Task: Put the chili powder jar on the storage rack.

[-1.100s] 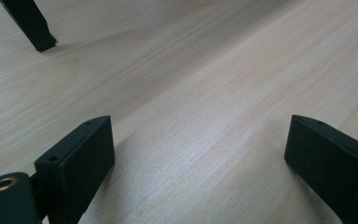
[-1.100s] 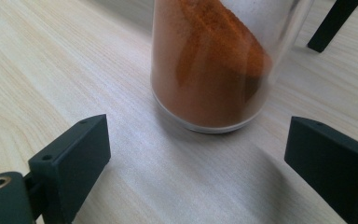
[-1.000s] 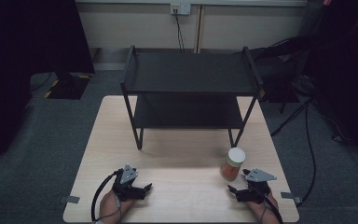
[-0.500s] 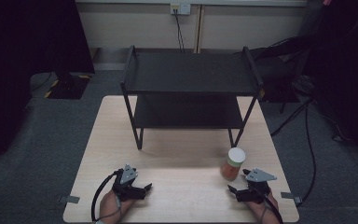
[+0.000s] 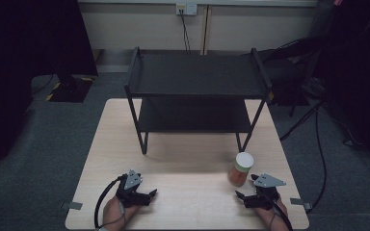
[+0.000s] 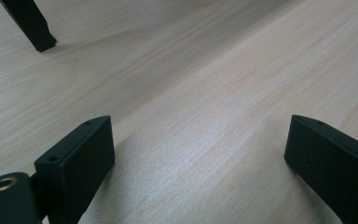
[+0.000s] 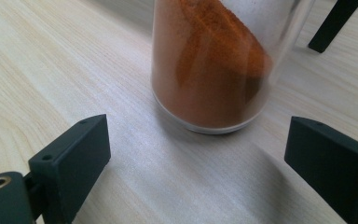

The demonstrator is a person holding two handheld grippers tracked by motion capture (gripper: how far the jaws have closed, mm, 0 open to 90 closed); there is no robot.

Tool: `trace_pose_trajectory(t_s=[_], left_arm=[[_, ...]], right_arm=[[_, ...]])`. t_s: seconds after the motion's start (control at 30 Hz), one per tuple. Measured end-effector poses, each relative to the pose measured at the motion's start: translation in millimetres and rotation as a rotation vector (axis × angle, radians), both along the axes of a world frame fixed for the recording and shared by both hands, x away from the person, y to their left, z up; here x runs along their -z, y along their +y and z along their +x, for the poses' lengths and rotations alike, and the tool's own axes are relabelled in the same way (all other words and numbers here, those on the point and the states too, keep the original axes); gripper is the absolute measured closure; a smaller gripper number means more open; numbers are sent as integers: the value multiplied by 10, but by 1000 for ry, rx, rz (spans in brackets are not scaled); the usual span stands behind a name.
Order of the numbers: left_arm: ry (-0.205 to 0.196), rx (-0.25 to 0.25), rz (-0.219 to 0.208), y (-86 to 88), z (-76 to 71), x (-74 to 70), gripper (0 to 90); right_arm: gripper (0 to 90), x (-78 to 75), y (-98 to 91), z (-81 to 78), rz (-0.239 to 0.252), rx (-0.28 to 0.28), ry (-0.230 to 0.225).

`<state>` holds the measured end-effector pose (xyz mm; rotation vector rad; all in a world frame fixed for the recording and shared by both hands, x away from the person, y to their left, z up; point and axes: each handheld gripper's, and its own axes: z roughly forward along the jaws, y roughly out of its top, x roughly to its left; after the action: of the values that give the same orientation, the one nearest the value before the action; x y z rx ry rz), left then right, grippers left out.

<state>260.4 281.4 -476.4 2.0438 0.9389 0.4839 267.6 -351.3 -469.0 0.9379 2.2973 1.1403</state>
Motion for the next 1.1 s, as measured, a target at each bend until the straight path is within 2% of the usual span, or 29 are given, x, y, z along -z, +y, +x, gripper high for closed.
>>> trace_pose_trajectory(t_s=[0.27,0.47,0.6,0.63,0.67,0.8,0.97,1.1], left_arm=[[0,1,1,1,2,-2,76],[1,2,1,2,5,-3,76],[1,2,1,2,5,-3,76],[1,3,3,3,6,-5,76],[1,2,1,2,5,-3,76],[1,2,1,2,5,-3,76],[1,3,3,3,6,-5,76],[1,3,3,3,7,-6,76]], right_arm=[[56,-12,-17,31,9,-3,14],[56,-43,-13,54,17,-10,2],[57,-126,27,82,33,-22,-33],[64,-186,49,103,40,-33,-54],[64,-186,49,103,40,-33,-54],[73,-353,85,170,53,-50,-106],[75,-474,62,198,81,-40,-154],[76,-510,42,199,91,-31,-168]])
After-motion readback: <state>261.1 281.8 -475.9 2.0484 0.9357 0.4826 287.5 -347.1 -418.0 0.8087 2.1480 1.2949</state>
